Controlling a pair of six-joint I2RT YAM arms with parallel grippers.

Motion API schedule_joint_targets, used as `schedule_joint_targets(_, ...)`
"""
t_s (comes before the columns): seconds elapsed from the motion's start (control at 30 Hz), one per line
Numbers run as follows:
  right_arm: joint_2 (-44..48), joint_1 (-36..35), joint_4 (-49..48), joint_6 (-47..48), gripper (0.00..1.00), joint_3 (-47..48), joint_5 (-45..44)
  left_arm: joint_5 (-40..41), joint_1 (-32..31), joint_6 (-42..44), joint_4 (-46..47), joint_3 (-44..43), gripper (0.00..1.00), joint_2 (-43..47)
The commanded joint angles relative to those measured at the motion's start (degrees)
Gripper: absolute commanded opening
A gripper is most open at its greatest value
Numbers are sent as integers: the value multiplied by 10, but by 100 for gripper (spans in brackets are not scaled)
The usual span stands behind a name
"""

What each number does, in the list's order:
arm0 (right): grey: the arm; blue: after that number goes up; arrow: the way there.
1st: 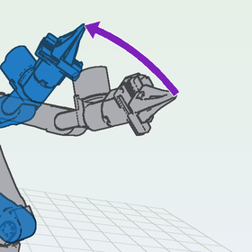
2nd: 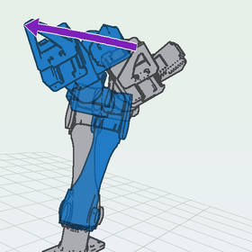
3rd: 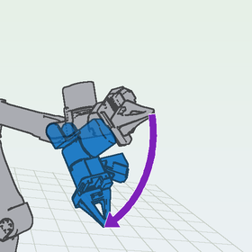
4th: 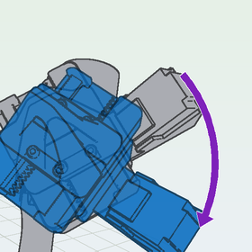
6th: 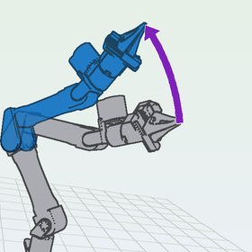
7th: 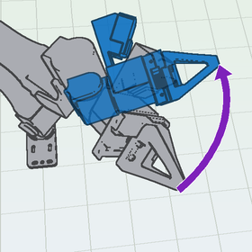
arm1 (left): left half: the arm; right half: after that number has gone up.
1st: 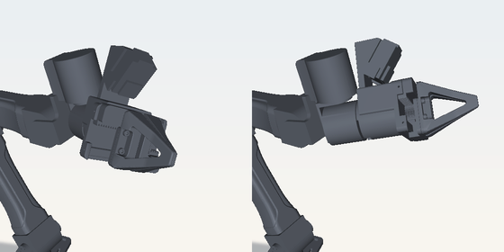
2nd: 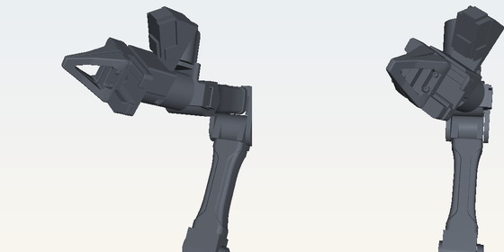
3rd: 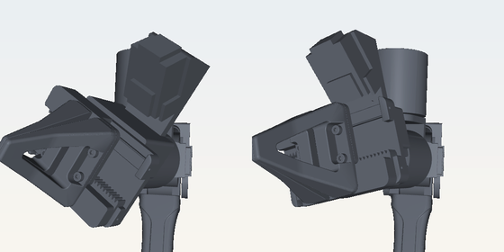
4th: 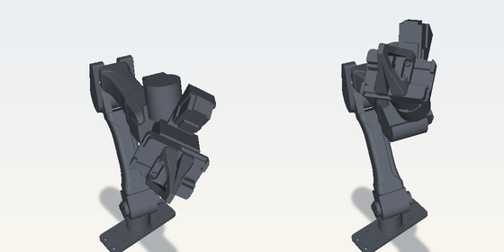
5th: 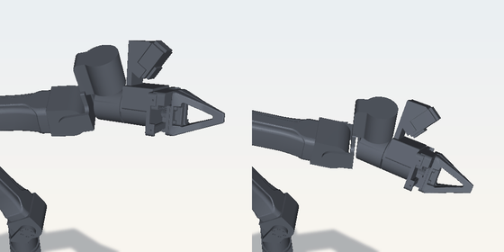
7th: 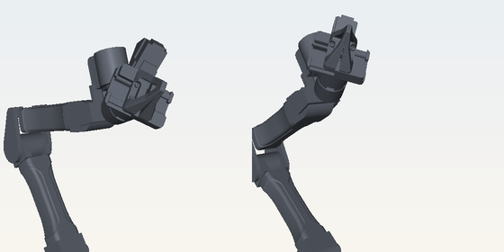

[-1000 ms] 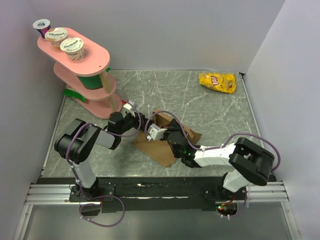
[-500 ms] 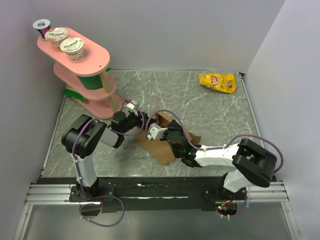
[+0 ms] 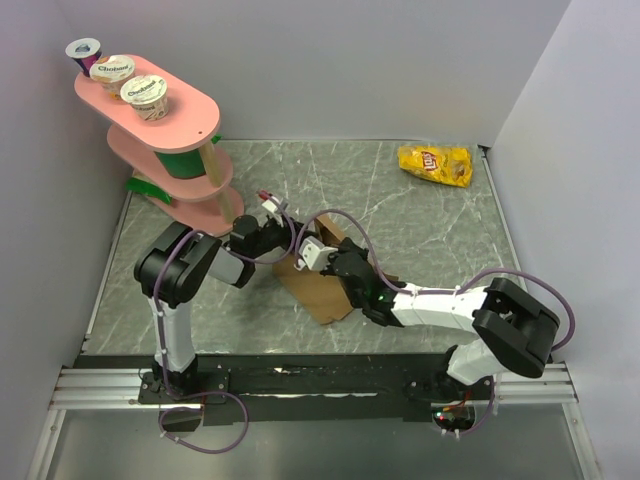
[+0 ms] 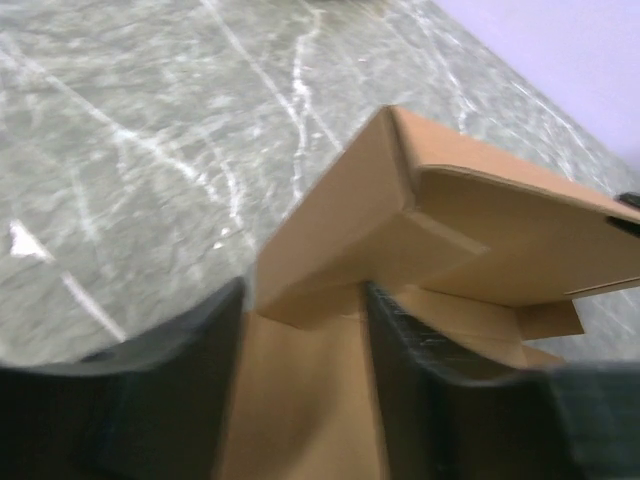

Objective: Fold the paper box

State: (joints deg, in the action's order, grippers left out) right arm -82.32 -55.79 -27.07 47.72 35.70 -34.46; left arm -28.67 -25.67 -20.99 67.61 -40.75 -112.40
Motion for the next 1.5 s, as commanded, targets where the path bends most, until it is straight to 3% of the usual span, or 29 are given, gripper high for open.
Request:
schedule_joint_targets(0.0,-8,-6,76,-59,0,2,127,-26,-19,-30,66,-44,50,-1)
schedule_joint_targets(0.1,-7,-4,79,-64,0,2,134,-31,-22,-38,78,-50,40,-12)
schedule_joint_targets(0.2,-3,-1,83,-69,0,2,140,-32,-25,-45,76,-58,44,-20)
schedule_joint_targets(0.23,-1,0,85,-74,0,2,142,-31,-25,-46,71,-63,50,-22)
schedule_joint_targets(0.27,4,3,88,-76,0,2,147,-31,-25,-48,70,-63,68,-24)
schedule_joint_targets(0.37,10,9,105,-86,0,7,159,-22,-25,-54,71,-59,88,-25)
schedule_joint_targets(0.5,20,17,135,-98,0,15,186,-23,-24,-46,53,-59,98,-19)
schedule_joint_targets(0.63,27,27,146,-105,0,16,203,-23,-17,-31,29,-57,97,-9)
schedule_joint_targets(0.77,30,38,153,-117,0,24,228,-27,-9,-34,44,-37,87,1)
schedule_joint_targets(0.9,35,57,187,-134,0,45,266,-21,-8,-37,60,21,99,49)
schedule_joint_targets(1.0,28,74,198,-134,0,60,273,-17,-6,-37,63,58,96,97)
schedule_joint_targets(1.3,9,117,163,-101,0,70,295,8,-4,17,-67,157,96,232)
schedule_joint_targets(1.47,-3,156,181,-103,0,92,334,17,14,38,-148,171,96,308)
